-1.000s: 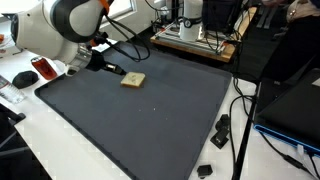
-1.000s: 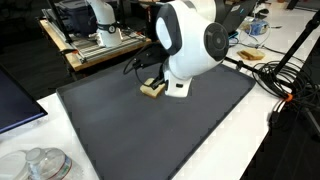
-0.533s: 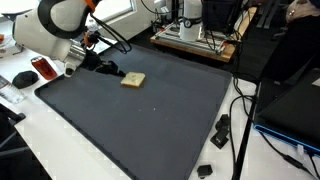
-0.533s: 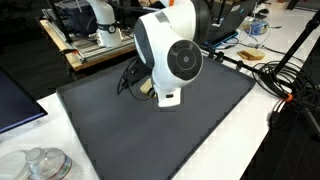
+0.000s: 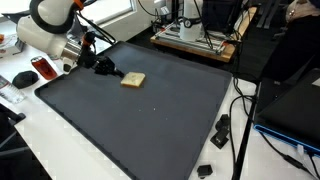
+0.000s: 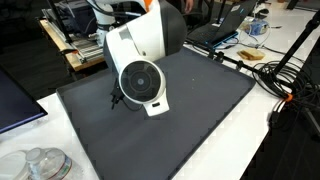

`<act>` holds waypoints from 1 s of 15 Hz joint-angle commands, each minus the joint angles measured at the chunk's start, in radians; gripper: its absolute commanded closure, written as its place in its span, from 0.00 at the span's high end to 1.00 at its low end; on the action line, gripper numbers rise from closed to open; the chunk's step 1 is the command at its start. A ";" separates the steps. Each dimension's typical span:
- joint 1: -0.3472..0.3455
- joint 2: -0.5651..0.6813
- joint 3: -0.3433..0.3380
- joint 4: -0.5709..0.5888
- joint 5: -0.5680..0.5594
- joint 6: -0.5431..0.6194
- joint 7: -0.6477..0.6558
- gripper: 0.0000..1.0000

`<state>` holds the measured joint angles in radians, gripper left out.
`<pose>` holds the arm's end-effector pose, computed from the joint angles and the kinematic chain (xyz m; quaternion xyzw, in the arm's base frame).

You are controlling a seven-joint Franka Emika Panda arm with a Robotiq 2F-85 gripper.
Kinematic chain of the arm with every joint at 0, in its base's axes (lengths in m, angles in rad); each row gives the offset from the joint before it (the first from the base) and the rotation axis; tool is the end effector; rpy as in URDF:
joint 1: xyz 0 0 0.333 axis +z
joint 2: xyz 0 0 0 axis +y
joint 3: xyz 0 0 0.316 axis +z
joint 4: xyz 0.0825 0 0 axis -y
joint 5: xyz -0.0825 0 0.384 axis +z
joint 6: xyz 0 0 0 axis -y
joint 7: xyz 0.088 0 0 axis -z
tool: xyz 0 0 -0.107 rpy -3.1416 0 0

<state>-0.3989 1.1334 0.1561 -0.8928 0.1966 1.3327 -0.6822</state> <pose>0.6806 -0.1842 0.1694 -0.9110 -0.1746 0.2142 0.3061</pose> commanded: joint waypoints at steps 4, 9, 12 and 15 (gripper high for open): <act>-0.077 -0.002 0.023 -0.043 0.064 0.053 -0.074 0.05; -0.137 -0.075 0.021 -0.176 0.102 0.160 -0.086 0.05; -0.174 -0.158 0.023 -0.310 0.126 0.261 -0.105 0.05; -0.194 -0.242 0.021 -0.431 0.140 0.353 -0.127 0.05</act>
<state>-0.5610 1.0267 0.1688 -1.1255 0.2996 1.5891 -0.7726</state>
